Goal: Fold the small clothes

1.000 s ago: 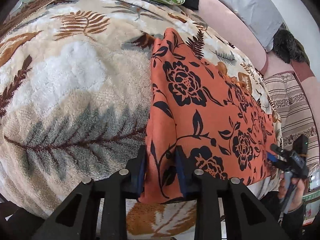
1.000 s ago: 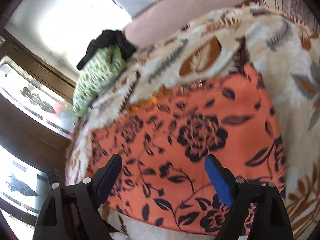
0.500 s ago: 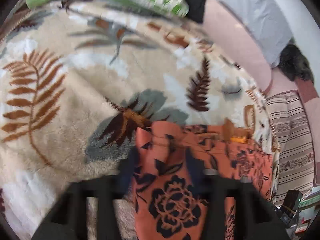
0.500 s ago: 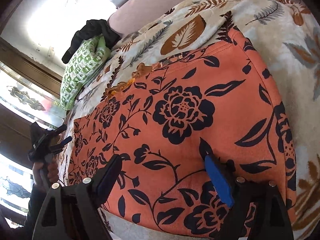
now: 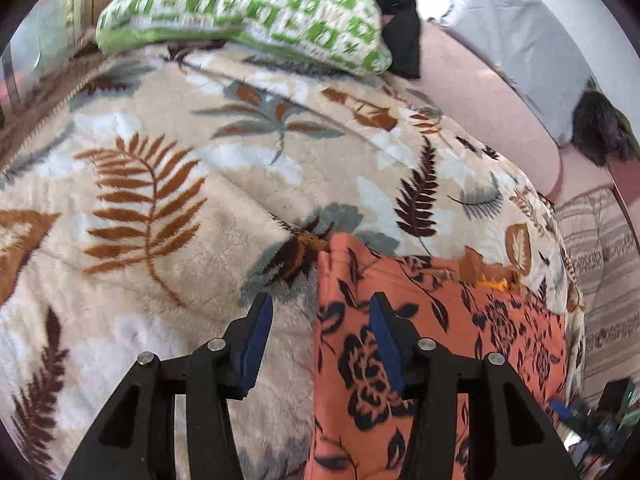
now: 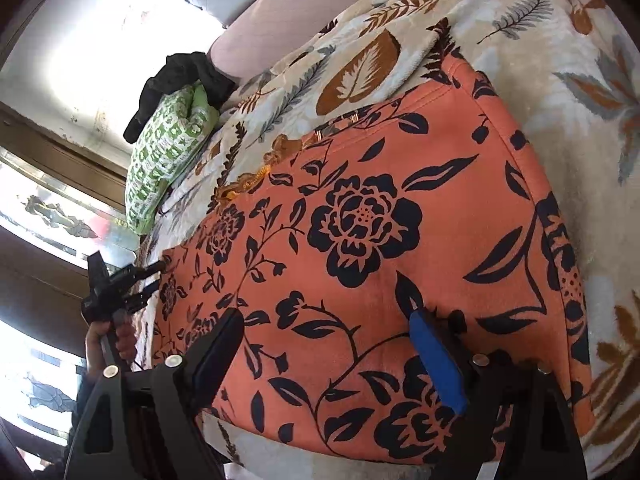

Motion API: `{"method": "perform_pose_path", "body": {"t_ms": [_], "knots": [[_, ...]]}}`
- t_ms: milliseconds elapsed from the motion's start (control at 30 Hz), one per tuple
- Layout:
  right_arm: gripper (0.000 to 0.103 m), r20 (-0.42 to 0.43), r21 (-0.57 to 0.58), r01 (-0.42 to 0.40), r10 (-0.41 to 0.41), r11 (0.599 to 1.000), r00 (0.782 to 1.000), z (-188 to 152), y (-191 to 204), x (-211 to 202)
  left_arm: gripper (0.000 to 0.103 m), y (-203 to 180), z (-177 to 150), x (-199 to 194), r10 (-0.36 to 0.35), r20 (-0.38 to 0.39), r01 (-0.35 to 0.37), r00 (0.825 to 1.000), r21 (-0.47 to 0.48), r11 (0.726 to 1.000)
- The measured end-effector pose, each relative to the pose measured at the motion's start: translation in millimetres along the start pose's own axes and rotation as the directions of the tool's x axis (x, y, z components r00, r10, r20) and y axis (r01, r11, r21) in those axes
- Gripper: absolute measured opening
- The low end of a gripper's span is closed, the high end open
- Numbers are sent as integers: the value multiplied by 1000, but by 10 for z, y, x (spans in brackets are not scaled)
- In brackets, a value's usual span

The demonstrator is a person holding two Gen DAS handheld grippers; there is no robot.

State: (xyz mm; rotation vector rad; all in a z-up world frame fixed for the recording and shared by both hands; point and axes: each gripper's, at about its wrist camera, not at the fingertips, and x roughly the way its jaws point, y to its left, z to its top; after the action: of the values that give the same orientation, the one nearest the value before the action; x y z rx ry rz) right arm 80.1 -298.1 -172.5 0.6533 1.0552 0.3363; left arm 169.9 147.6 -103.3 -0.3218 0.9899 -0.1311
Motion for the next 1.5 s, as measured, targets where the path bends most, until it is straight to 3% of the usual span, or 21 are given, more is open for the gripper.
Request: {"method": "perform_pose_path", "body": {"t_ms": [67,167,233,300,400,500,567,633,700,767,833,967,1067,1133,1200,1333,1400,1500], "knots": [[87,40,8,-44,44,999,998,29,-14,-122,57,-177,-259,-289,-19,46,15,999,87,996],[87,49,106,-115,111,988,993,207,-268,-100,71,-399,-709,-388,-41,20,37,999,184,982],[85,53,232,-78,68,970,996,305,-619,-14,71,-465,-962,-150,58,-62,-42,996,231,972],[82,86,350,-143,120,926,989,329,-754,-71,71,-438,-1141,51,157,-113,-124,981,258,958],[83,104,227,-138,116,964,988,469,-449,-249,71,-434,-1181,-93,139,-51,-124,989,230,965],[85,115,183,-160,140,970,983,700,-345,-217,71,-454,-1184,-72,159,-55,-141,986,249,958],[91,110,220,-130,108,967,988,917,-522,-16,71,-463,-1208,-47,186,-65,-164,980,252,954],[89,46,302,-13,0,953,999,1059,-888,266,71,-480,-1228,-105,178,-62,-159,982,234,959],[89,155,408,-118,59,905,986,1015,-954,71,71,-483,-1252,-218,170,-33,-158,985,229,960],[89,242,326,-101,20,940,970,879,-720,-306,72,-552,-1252,-274,177,-7,-170,984,228,959],[89,298,249,-115,37,962,954,551,-501,-655,73,-615,-1247,-322,161,18,-161,987,227,961],[89,260,301,-167,88,939,962,-439,-465,-995,75,-749,-1288,-350,140,54,-149,989,234,961],[90,192,410,-153,78,899,978,-963,-653,-882,75,-832,-1327,-366,122,54,-131,991,236,963],[90,170,453,-161,93,877,981,-1029,-767,-777,75,-867,-1342,-410,112,55,-122,992,247,961],[90,215,455,-224,138,862,967,-968,-813,-785,75,-872,-1353,-478,112,73,-126,991,242,962],[90,225,494,-258,164,830,960,-773,-902,-649,75,-814,-1361,-629,107,100,-124,989,190,974],[90,228,541,-222,112,811,967,-741,-1001,-587,75,-773,-1365,-721,136,133,-158,982,173,972],[89,264,558,-256,124,790,957,-704,-1044,-597,75,-678,-1354,-863,207,196,-232,959,114,966]]}}
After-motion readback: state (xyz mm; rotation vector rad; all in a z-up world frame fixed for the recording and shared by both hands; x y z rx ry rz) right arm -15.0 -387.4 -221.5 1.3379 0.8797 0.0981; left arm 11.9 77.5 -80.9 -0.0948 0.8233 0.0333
